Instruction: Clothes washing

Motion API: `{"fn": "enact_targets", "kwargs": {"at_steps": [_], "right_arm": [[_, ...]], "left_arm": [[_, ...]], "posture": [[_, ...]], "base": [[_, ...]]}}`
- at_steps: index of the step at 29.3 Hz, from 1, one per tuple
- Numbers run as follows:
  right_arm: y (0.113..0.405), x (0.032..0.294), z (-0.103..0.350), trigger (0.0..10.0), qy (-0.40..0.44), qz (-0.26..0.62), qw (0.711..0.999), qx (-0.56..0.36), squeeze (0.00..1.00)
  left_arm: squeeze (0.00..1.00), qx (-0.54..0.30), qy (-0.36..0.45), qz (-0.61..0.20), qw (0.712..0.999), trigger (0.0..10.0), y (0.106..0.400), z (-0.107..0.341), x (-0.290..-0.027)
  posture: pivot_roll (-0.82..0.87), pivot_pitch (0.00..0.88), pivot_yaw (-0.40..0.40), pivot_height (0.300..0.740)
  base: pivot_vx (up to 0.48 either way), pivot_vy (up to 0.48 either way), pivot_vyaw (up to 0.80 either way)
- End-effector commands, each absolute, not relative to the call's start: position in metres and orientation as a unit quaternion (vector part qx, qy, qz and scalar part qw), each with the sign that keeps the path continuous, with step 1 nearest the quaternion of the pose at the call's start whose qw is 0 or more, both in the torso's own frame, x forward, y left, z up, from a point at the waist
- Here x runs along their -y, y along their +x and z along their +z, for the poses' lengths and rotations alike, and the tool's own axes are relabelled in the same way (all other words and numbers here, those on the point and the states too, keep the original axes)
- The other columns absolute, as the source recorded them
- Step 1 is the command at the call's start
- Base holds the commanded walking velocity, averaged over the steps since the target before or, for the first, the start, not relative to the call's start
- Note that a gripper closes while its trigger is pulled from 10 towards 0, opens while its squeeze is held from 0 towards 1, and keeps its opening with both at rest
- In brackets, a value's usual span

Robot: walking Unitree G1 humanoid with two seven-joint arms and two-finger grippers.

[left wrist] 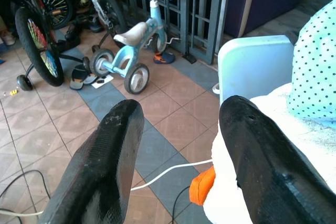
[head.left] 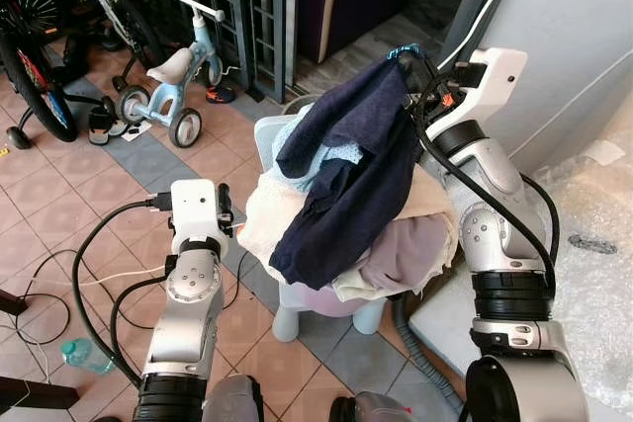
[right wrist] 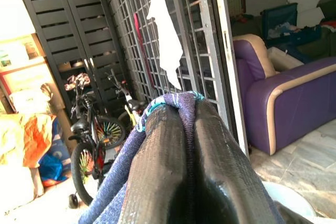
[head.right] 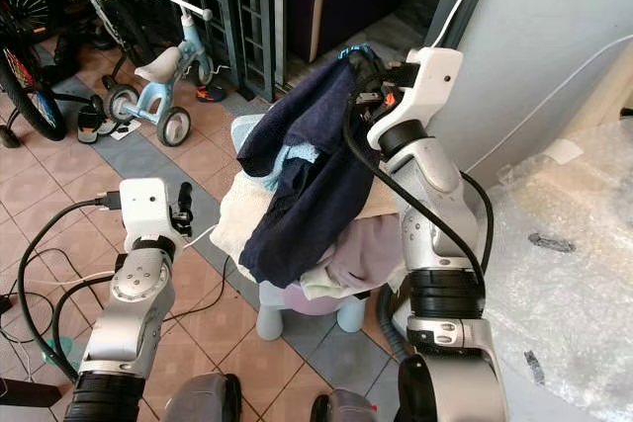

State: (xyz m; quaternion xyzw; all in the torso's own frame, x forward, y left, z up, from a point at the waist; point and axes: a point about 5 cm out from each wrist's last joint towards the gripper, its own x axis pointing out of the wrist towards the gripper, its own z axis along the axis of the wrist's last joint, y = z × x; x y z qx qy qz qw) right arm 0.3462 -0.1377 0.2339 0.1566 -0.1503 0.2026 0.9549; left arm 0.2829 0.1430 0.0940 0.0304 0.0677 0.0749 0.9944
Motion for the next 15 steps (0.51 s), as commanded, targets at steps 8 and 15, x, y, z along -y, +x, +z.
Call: {"fn": "enact_targets", "kwargs": {"at_steps": [8, 15], "right_arm": [[0.347, 0.166, 0.289, 0.0, 0.064, 0.143, 0.955, 0.252, 0.00], [0.349, 0.176, 0.271, 0.0, 0.041, 0.121, 0.966, 0.224, 0.00]], "left_arm": [[0.00, -0.067, 0.023, 0.060, 0.996, 10.0, 0.285, 0.095, -0.137], [0.00, -0.057, 0.031, 0.049, 0.997, 10.0, 0.286, 0.098, -0.129]], "posture": [[0.03, 0.044, -0.006, 0.740], [0.03, 0.043, -0.006, 0.740]], "base": [[0.000, 0.000, 0.00], [0.000, 0.000, 0.00]]}}
